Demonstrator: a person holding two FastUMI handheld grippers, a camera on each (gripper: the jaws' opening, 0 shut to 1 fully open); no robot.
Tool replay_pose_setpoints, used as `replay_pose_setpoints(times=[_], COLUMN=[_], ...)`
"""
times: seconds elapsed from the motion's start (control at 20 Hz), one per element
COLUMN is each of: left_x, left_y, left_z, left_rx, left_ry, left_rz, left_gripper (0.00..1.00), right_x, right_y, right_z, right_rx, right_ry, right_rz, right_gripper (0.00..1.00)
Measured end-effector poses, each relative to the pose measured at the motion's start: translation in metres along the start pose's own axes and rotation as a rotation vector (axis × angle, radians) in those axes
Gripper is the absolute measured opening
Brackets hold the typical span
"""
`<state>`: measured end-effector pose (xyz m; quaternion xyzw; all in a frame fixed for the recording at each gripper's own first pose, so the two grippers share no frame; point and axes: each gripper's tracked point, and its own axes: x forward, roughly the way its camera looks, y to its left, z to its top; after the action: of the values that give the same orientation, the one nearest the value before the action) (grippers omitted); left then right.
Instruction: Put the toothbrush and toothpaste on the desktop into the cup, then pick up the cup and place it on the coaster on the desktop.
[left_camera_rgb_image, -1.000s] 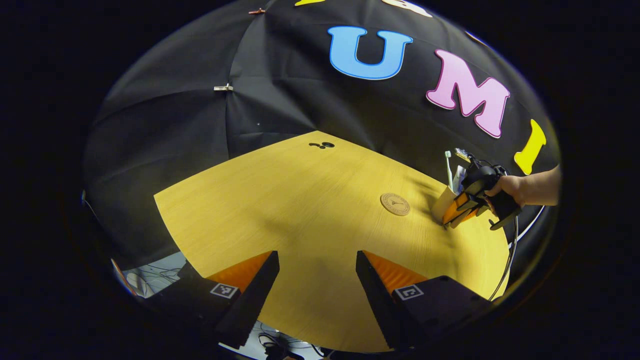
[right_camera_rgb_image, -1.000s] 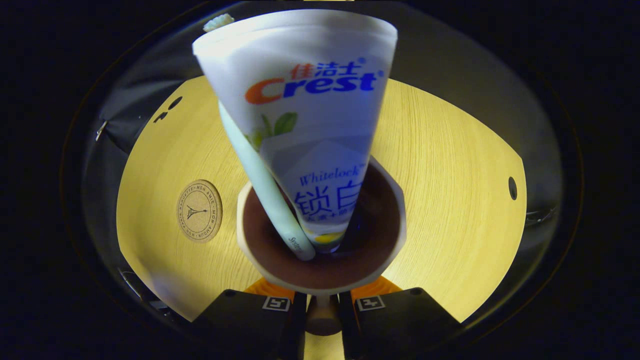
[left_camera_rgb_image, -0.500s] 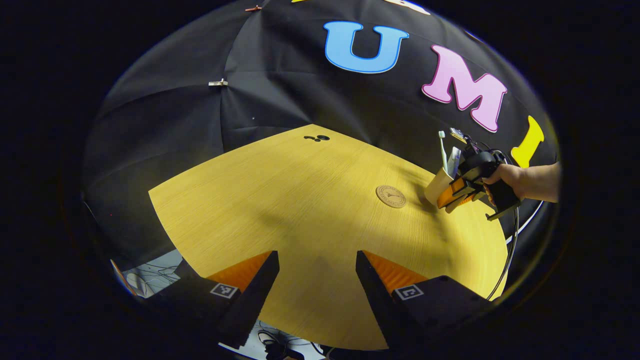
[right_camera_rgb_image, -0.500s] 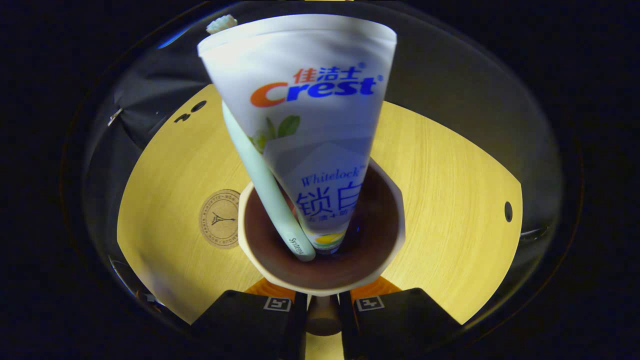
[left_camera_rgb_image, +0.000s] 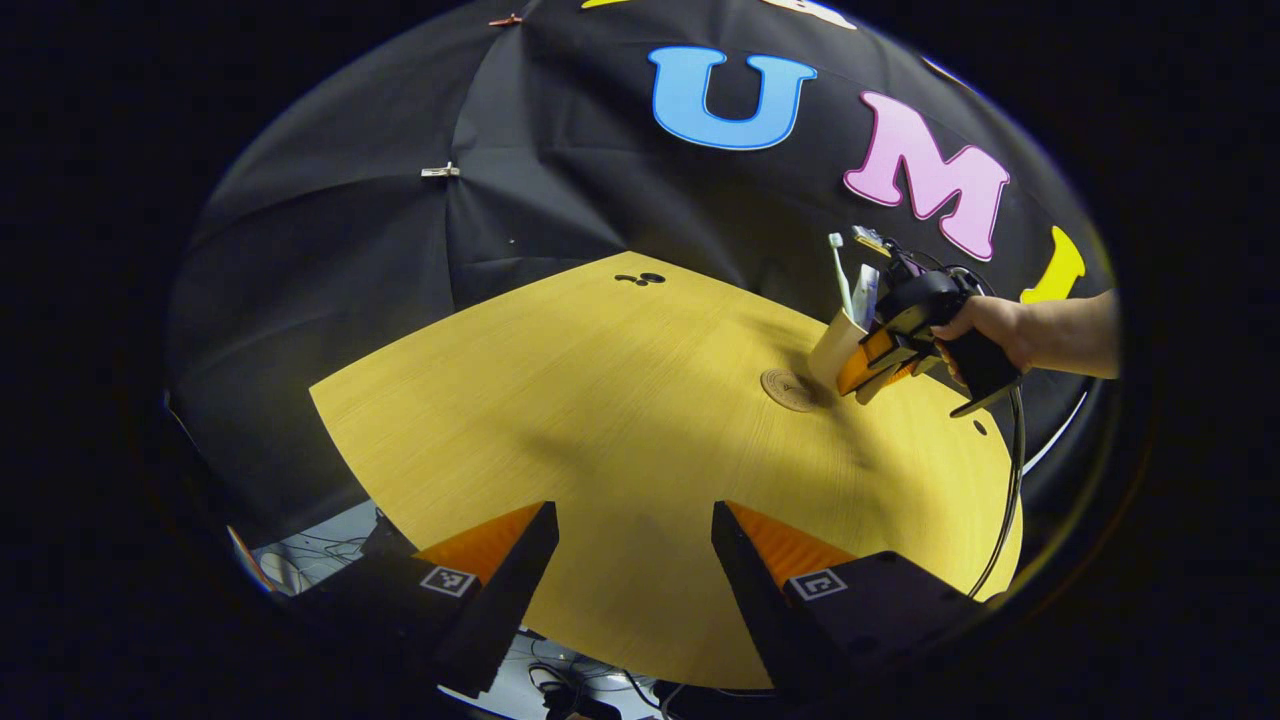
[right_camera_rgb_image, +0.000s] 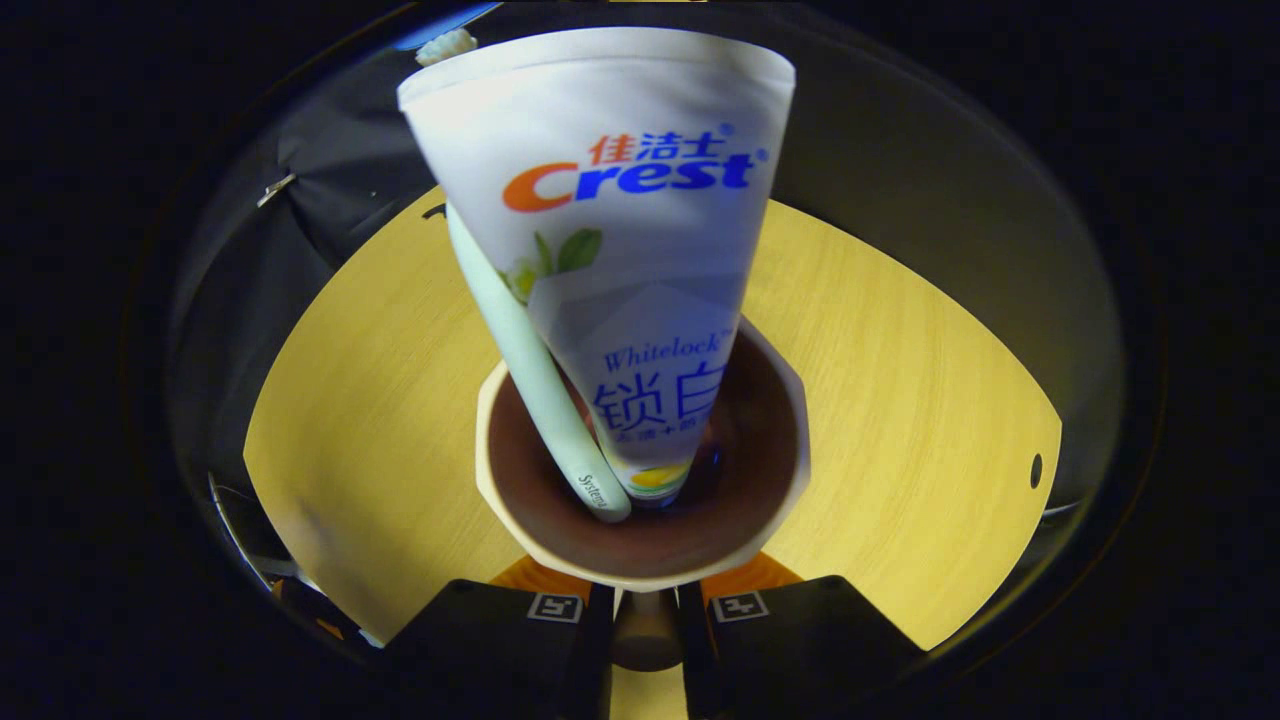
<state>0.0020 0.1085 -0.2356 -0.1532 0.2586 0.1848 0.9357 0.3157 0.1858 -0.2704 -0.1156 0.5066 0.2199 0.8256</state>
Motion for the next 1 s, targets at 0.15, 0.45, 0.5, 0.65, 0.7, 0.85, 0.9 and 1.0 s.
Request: replay_pose_setpoints(times=[0.15,0.45,0.5,0.65,0.7,0.85,0.9,1.0], left_x=[-0.003,-0.017,-0.019,-0.028,-0.031,-0.039,-0.041,-0.047], left_y=[0.010,0.026,0.029,0.032,0.032,0.035,0.035,0.032], left_z=[-0.009,-0.020,-0.021,-0.025,-0.025,-0.021,-0.018,-0.011], left_rx=[-0.011,-0.026,-0.029,-0.037,-0.042,-0.047,-0.045,-0.035], left_ry=[0.012,0.022,0.023,0.024,0.027,0.013,0.006,-0.009], left_rz=[0.017,0.052,0.058,0.071,0.070,0.066,0.062,0.046], left_gripper=[0.98,0.98,0.98,0.98,0.98,0.98,0.98,0.98], right_x=[0.000,-0.002,-0.002,-0.004,-0.004,-0.014,-0.016,-0.029], right_y=[0.001,0.000,-0.002,-0.002,-0.004,-0.006,-0.003,0.002], right_z=[-0.005,-0.008,-0.008,-0.007,-0.008,-0.004,-0.004,-0.002], right_rx=[-0.049,-0.083,-0.082,-0.088,-0.096,-0.103,-0.106,-0.102], right_ry=[0.010,0.044,0.050,0.044,0.036,-0.009,-0.019,-0.046], right_rz=[0.006,0.003,-0.005,-0.028,-0.036,-0.050,-0.054,-0.055], right_gripper=[0.32,0.32,0.32,0.33,0.33,0.52,0.63,0.87])
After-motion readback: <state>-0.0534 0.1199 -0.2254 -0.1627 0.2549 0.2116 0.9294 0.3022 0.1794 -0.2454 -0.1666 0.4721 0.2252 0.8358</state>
